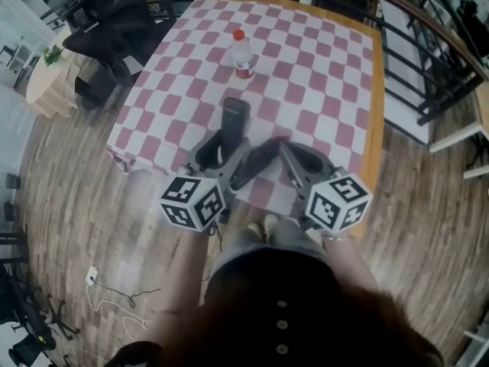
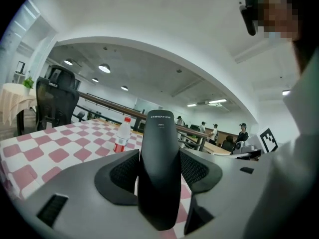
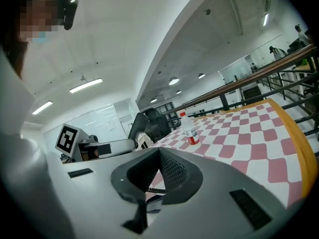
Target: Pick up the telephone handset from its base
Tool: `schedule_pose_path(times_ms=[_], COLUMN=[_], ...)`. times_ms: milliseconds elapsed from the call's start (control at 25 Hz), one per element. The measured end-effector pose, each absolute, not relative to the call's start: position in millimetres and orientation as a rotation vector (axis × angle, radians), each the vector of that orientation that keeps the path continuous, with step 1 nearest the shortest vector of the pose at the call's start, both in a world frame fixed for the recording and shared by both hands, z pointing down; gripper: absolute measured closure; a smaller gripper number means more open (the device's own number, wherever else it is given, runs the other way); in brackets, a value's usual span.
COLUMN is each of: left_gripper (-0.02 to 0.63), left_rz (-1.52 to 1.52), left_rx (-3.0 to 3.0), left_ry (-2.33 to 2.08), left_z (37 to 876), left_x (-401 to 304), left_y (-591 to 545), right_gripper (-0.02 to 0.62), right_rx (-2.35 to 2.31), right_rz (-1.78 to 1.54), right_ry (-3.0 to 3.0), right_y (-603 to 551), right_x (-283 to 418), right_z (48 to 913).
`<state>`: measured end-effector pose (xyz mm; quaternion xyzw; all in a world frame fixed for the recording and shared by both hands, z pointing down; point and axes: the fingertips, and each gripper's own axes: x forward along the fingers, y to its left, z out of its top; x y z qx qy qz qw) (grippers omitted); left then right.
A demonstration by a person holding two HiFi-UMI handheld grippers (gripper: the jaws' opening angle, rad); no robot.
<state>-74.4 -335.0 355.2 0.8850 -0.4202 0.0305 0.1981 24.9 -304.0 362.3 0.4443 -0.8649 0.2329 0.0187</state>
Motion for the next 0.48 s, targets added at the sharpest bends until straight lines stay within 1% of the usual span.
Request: schedule_pose_path(times_ms=[480], left_gripper=[0.348], left_rz=[-0.114], left_rx=[2.477], left_ry=[-1.200], left_z=[344.1], left_x=[-106.5], left_y=[-316.8], right_gripper=[0.586], right_rx=[1.319], right_rz=[0.656], right_ry=[-2.726], right_y=[-303.7], right_x=[12.0], right_z=[350.1])
